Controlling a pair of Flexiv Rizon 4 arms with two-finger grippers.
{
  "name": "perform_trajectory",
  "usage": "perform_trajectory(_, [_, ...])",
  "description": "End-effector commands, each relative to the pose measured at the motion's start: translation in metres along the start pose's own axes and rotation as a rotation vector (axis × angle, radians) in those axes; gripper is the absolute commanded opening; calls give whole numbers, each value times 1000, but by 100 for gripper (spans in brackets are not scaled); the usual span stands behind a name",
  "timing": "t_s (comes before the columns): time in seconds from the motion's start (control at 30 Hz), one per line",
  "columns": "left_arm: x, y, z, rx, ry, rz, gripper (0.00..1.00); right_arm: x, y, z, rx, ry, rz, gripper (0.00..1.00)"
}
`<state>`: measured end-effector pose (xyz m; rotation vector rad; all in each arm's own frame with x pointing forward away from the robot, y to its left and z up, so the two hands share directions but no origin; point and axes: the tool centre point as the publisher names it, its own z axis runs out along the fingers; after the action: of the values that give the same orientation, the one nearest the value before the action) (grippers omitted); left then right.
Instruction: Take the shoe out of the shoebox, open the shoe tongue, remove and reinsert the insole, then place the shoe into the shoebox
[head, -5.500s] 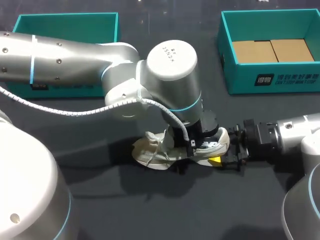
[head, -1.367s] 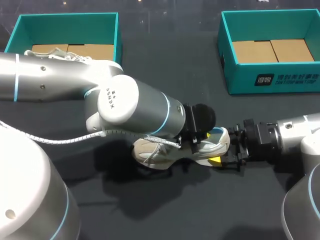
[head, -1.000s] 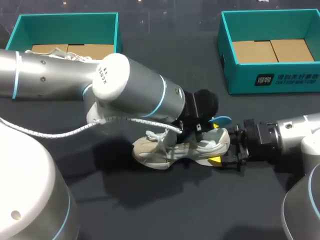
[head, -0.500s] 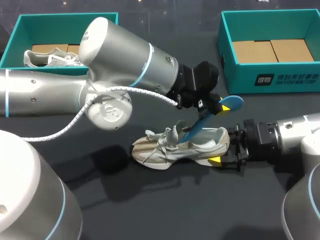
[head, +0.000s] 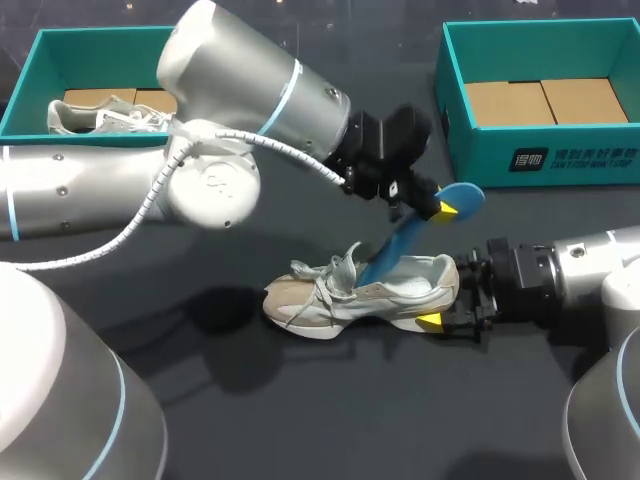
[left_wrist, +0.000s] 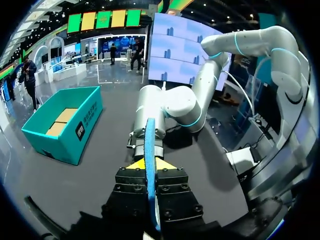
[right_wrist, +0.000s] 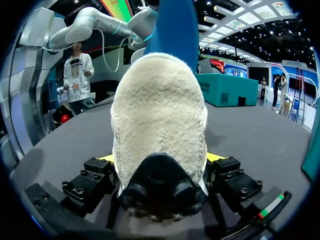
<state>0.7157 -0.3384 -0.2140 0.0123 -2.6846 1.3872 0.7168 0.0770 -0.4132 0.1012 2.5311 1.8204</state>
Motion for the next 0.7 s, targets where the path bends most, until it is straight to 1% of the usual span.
perform_trajectory(0.03, [16, -18, -14, 122, -16, 26, 0, 1, 1, 0, 5, 0, 1, 0])
perform_trajectory(0.2, [23, -67, -43, 271, -5, 59, 0, 1, 1, 0, 5, 0, 1, 0])
perform_trajectory(0.27, [25, -85, -56, 314, 24, 19, 0, 1, 1, 0, 5, 0, 1, 0])
perform_trajectory(0.3, [24, -94, -63, 331, 45, -40, 0, 1, 1, 0, 5, 0, 1, 0])
perform_trajectory(0.7, [24, -94, -63, 331, 45, -40, 0, 1, 1, 0, 5, 0, 1, 0])
